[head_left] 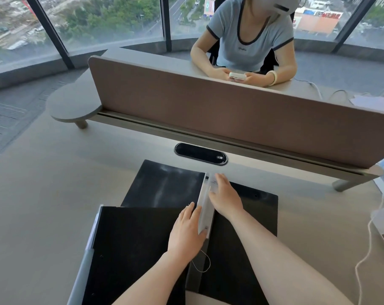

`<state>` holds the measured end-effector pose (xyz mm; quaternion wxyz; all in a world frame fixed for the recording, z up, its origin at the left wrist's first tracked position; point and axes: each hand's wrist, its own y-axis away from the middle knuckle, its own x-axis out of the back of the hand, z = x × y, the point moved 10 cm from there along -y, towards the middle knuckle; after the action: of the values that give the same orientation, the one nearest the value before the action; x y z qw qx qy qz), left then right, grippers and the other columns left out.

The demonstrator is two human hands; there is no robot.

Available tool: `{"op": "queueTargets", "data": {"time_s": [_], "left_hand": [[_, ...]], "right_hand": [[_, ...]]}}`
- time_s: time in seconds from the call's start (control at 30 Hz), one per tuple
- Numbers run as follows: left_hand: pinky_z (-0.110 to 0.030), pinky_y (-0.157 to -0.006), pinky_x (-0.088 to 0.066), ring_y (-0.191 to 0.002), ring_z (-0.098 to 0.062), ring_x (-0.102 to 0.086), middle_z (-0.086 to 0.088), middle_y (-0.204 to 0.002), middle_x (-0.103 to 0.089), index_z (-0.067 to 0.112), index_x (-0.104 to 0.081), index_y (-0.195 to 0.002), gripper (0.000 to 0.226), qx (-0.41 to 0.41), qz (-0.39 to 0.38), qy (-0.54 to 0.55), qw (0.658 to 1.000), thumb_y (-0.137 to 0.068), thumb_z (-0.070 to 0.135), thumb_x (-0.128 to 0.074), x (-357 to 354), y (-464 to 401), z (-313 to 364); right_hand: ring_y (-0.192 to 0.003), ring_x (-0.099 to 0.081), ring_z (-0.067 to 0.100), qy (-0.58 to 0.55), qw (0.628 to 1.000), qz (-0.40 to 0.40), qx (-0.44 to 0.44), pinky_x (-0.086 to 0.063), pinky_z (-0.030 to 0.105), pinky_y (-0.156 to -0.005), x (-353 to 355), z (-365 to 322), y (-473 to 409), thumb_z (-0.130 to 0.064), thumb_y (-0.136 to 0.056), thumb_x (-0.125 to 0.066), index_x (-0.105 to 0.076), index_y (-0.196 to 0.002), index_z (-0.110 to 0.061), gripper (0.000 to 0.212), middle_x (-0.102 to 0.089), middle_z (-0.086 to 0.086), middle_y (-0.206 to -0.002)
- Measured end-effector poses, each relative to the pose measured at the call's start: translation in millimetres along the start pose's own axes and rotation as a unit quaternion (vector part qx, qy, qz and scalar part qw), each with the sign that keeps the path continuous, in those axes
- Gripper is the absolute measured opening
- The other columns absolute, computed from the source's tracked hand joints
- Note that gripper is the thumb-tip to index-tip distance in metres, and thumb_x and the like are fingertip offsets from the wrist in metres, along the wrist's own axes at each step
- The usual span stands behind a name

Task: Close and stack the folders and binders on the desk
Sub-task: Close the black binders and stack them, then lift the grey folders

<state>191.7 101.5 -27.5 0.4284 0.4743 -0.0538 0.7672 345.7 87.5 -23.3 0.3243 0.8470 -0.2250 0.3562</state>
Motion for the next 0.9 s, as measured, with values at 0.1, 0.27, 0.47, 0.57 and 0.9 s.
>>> {"op": "queueTargets", "data": {"time_s": [0.1,0.27,0.47,0.57,0.9], "left_hand": [[-0.034,-0.121,-0.024,-0.152,-0.016,-0.01,0.004,-0.165,-0.013,0.026,-0.02,-0.154,0.069,0.0,0.002,0.001,1.0,-0.096,0.033,-0.056,-2.1,-3.6,-1.2],[-0.033,-0.121,-0.023,-0.152,-0.016,-0.008,0.005,-0.165,-0.012,0.026,-0.021,-0.154,0.067,0.0,0.004,0.009,1.0,-0.097,0.032,-0.055,-3.9,-6.1,-1.6],[-0.032,-0.12,-0.023,-0.152,-0.015,-0.007,0.004,-0.165,-0.01,0.024,-0.018,-0.154,0.071,0.0,0.007,0.005,1.0,-0.095,0.03,-0.057,-2.2,-6.0,-4.2],[-0.033,-0.122,-0.022,-0.152,-0.015,-0.006,0.003,-0.166,-0.007,0.023,-0.014,-0.156,0.075,0.006,0.003,0.005,1.0,-0.096,0.033,-0.056,-2.7,-4.1,-3.9],[-0.034,-0.123,-0.015,-0.152,-0.015,-0.006,0.005,-0.166,-0.007,0.024,-0.01,-0.157,0.085,0.006,0.005,0.031,0.999,-0.091,0.049,-0.057,3.6,12.0,17.5]], "right_hand": [[-0.143,-0.038,0.024,0.009,1.0,-0.012,-0.001,-0.041,0.04,-0.107,0.5,-3.5,-15.5,-0.026,-0.101,-0.044,-0.017,-0.157,-0.02,0.063,-0.018,-0.001,-0.164],[-0.131,-0.049,0.027,0.025,0.999,-0.02,-0.012,-0.045,0.037,-0.097,-0.4,-4.6,-27.0,-0.026,-0.101,-0.042,-0.024,-0.154,-0.018,0.057,-0.031,0.005,-0.155],[-0.095,-0.06,0.021,0.019,0.999,0.031,-0.033,-0.05,0.027,-0.073,11.3,0.2,-25.9,-0.034,-0.098,-0.051,-0.051,-0.133,-0.015,0.04,-0.045,0.008,-0.129],[-0.083,-0.055,0.014,0.009,0.997,0.06,-0.041,-0.046,0.021,-0.062,19.5,5.6,-18.5,-0.039,-0.096,-0.055,-0.058,-0.119,-0.015,0.034,-0.05,0.005,-0.115],[-0.063,-0.051,0.013,-0.041,0.987,0.143,-0.064,-0.043,0.024,-0.056,68.9,14.6,26.2,-0.036,-0.091,-0.058,-0.054,-0.085,-0.017,0.02,-0.053,-0.004,-0.073]]}}
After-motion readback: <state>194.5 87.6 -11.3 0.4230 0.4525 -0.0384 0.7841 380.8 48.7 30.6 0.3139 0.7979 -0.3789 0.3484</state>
